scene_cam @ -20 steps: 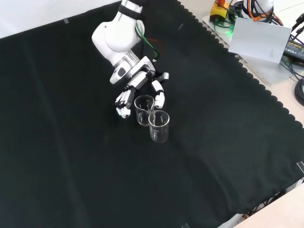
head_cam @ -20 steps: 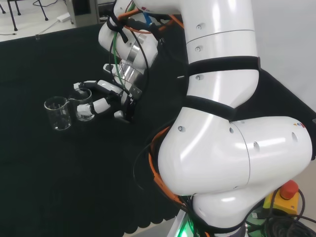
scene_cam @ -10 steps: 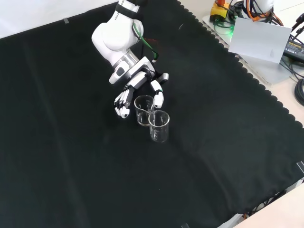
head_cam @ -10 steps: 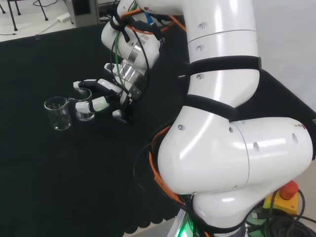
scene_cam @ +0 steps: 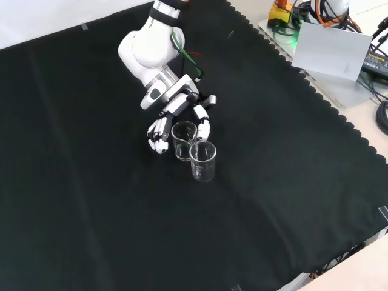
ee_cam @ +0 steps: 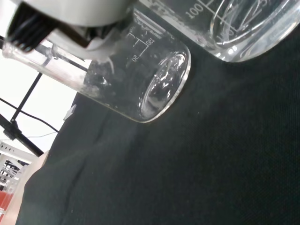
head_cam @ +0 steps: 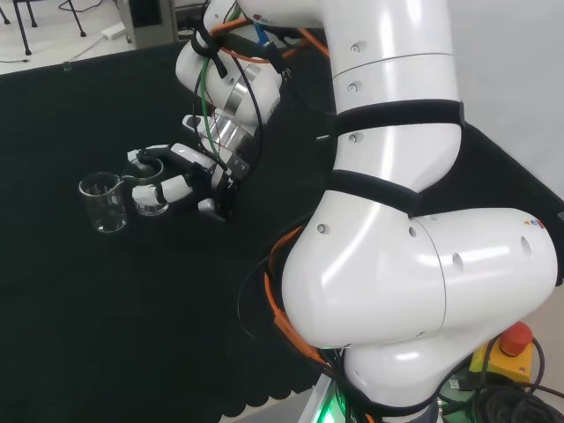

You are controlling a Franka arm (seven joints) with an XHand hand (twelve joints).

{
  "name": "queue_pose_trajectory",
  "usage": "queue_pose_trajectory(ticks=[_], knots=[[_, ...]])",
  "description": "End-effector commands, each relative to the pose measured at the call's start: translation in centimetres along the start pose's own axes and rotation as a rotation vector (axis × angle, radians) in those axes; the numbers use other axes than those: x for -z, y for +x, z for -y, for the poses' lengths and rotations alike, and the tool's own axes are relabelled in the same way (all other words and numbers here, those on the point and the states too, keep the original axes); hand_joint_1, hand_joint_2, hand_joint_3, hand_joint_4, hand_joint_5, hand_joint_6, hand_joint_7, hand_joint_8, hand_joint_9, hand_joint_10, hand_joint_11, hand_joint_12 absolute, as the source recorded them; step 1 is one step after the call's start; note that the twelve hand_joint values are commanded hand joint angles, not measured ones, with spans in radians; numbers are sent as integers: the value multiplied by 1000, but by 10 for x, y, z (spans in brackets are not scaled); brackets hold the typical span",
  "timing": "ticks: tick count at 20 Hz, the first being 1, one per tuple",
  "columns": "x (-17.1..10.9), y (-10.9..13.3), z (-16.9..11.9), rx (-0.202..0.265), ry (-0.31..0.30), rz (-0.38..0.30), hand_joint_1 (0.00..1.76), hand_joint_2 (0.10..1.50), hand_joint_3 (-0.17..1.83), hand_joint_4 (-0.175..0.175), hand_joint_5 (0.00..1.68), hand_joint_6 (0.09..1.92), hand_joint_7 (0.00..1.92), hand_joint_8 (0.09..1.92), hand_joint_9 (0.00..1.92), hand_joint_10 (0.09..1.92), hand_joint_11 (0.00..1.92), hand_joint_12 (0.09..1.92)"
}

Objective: Pick up the beaker on the right.

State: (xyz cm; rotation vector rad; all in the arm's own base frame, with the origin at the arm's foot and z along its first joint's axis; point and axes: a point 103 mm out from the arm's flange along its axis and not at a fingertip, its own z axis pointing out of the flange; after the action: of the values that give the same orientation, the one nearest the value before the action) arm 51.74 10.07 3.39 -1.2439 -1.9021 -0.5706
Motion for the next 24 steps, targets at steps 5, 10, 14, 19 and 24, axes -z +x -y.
queue_pose_trajectory(ticks=[5,10,14,19,24], knots=[[28,-5,12,-52,-142,-53,1038,735,507,119,1021,726,857,540,793,550,256,1312],[10,7,2,-78,-177,14,1134,698,545,150,1316,538,1407,316,1294,390,885,1026],[8,21,-3,-60,-211,56,1147,694,529,135,1361,457,1515,196,1386,297,960,986],[30,35,-1,-40,-259,134,1162,689,526,92,1385,409,1640,146,1474,277,1060,926],[51,41,4,-41,-278,197,1163,678,602,40,1295,610,1694,155,1429,475,1127,865]])
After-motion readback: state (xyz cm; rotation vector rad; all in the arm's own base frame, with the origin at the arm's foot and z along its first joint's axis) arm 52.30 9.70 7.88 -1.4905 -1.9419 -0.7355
